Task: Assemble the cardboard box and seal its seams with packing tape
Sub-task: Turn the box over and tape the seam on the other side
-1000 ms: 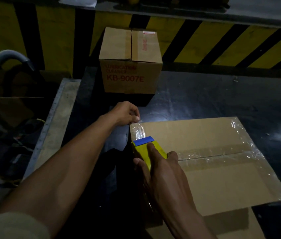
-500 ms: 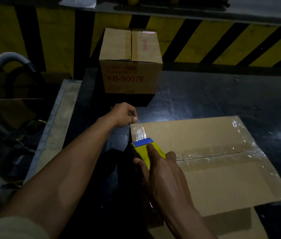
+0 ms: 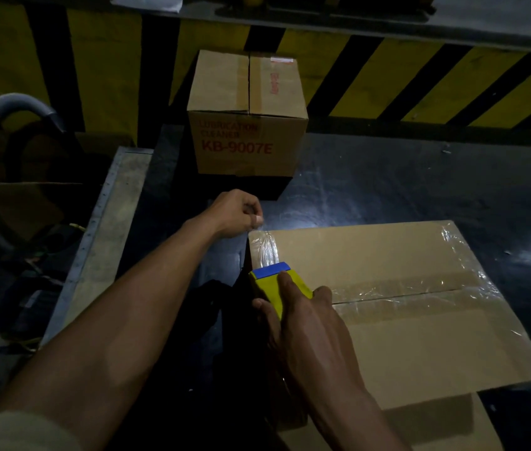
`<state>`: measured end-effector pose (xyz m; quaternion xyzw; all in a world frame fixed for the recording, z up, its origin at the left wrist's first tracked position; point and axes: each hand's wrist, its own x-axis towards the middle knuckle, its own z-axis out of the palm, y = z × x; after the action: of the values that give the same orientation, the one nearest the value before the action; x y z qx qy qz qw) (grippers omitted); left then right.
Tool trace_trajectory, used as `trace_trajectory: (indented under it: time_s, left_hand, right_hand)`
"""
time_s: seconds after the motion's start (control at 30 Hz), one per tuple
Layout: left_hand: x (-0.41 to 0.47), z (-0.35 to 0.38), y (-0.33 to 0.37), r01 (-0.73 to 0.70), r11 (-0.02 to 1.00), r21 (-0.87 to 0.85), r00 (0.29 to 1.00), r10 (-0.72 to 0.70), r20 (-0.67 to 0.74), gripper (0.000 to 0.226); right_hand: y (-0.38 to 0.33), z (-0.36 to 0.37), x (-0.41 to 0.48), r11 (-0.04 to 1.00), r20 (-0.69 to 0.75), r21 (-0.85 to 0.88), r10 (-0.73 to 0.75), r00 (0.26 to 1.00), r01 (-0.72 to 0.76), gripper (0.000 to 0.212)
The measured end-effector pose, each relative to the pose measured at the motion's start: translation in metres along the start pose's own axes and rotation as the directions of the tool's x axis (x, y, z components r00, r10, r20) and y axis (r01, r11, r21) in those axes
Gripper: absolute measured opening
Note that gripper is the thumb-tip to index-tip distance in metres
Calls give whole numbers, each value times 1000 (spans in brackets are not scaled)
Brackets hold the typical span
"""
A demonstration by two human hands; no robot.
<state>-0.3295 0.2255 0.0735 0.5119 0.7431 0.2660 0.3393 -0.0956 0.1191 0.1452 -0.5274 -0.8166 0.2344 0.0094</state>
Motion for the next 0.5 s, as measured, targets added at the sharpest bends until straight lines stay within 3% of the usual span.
trace_trajectory:
  time_s: [0.5]
  left_hand:
    - [-6,-1,11,-61,992,109,996,67,-51,11]
  right_hand:
    - [1,-1,10,1000,40,-24,18,999,-17,56]
